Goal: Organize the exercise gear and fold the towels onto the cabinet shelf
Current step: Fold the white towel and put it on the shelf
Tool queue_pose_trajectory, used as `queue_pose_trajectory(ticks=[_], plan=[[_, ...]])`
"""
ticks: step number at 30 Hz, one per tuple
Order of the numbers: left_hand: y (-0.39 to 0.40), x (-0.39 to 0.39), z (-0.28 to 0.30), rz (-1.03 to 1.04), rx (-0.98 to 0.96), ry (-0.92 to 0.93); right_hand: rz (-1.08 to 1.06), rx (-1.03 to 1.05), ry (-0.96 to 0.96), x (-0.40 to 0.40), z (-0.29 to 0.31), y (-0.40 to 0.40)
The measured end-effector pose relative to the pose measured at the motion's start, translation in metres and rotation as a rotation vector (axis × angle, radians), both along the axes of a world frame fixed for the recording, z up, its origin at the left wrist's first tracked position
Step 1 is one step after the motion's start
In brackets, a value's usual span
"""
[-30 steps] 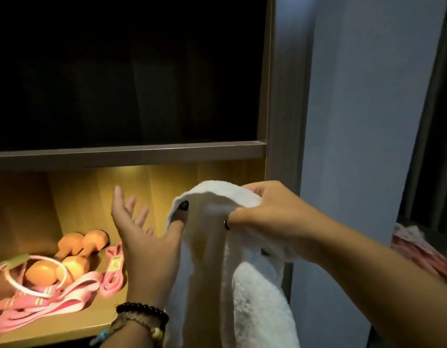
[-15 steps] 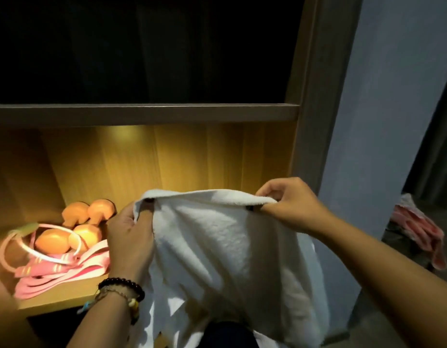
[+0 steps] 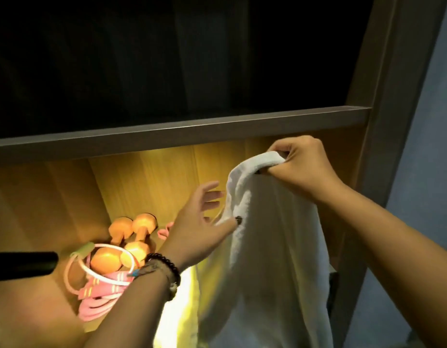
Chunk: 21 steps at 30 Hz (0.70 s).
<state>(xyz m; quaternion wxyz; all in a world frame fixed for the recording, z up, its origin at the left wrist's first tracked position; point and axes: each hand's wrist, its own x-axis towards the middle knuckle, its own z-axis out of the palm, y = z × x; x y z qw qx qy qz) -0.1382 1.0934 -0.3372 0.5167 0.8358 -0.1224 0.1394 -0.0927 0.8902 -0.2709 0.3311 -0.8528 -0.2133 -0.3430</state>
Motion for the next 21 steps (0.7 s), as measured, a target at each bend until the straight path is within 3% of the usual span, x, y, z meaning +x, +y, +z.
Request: queue_pose_trajectory(ticks=[3,7,10,17,21], plan=[[-0.025,0.002,0.015,-0.122,0.142,-0.052,0.176,-0.041,0.095,-0.01,0.014,0.013],[-0.028,0.012,0.028,-0.002,0.018,-0.224,0.365,-0.015,0.158,-0.011,0.015,0.009],[-0.032,0.008,0.029,0.017,-0.016,-0.255,0.426,0.09,0.207,-0.014,0.005,-0.011],[-0.058,-0.004,0.017,0.116,-0.428,-0.198,0.504,0.216,0.546,-0.028,-0.051,-0.073],[-0.07,-0.008,0.01,0.15,-0.565,-0.082,0.396,0.354,0.508,-0.024,-0.063,-0.111]])
